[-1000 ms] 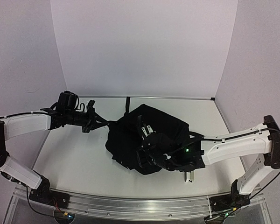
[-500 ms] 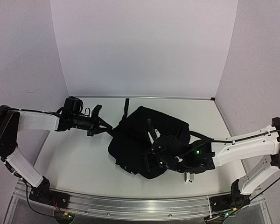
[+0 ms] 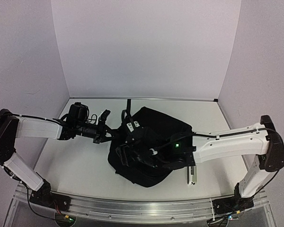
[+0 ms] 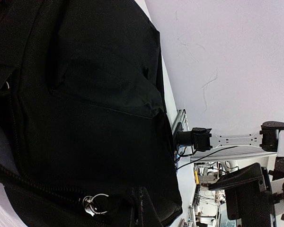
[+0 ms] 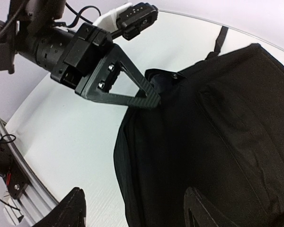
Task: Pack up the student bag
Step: Zip the student bag at the center of the board.
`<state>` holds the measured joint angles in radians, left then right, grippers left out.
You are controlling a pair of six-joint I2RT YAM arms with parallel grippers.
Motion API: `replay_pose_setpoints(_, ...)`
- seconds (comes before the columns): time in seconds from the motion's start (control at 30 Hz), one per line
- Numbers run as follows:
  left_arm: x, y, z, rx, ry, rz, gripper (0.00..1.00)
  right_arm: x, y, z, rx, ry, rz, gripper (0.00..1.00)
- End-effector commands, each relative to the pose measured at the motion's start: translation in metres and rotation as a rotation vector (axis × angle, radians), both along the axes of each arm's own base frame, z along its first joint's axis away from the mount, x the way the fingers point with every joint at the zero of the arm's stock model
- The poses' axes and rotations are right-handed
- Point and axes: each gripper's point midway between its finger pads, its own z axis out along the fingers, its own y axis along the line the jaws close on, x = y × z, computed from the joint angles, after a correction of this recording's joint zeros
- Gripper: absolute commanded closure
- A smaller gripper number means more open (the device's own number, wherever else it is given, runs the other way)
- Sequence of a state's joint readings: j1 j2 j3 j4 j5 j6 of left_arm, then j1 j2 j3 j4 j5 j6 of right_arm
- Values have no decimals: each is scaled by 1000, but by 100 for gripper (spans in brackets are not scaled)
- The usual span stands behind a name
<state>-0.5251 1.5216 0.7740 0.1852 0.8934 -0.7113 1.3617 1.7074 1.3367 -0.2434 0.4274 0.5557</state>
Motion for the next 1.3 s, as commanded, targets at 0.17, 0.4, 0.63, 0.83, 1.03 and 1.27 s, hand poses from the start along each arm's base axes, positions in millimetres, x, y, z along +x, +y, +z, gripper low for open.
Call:
replay_pose_setpoints(0.17,-4,4,34,-54,-113,31,100,28,46,-33,-104,-28,42,34)
replay_pose_setpoints(0.4,-7,7,33,-47,-116,35,100,44,64,-50,-177,-97,36,53)
replay_pose_setpoints(0.63,13,17,33,63,-144,130,100,41,66,-40,-182,-127,55,99)
replay_pose_setpoints(0.83,47,52,35,43,-135,304,100,5,58,-31,-186,-141,136,100)
replay_pose_setpoints(1.03,66,69,28,55,-121,359,100,-31,61,-22,-140,-103,223,100)
replay_pose_setpoints(1.27,92,79,22,88,-125,393,100,-68,75,-13,-85,-58,314,100)
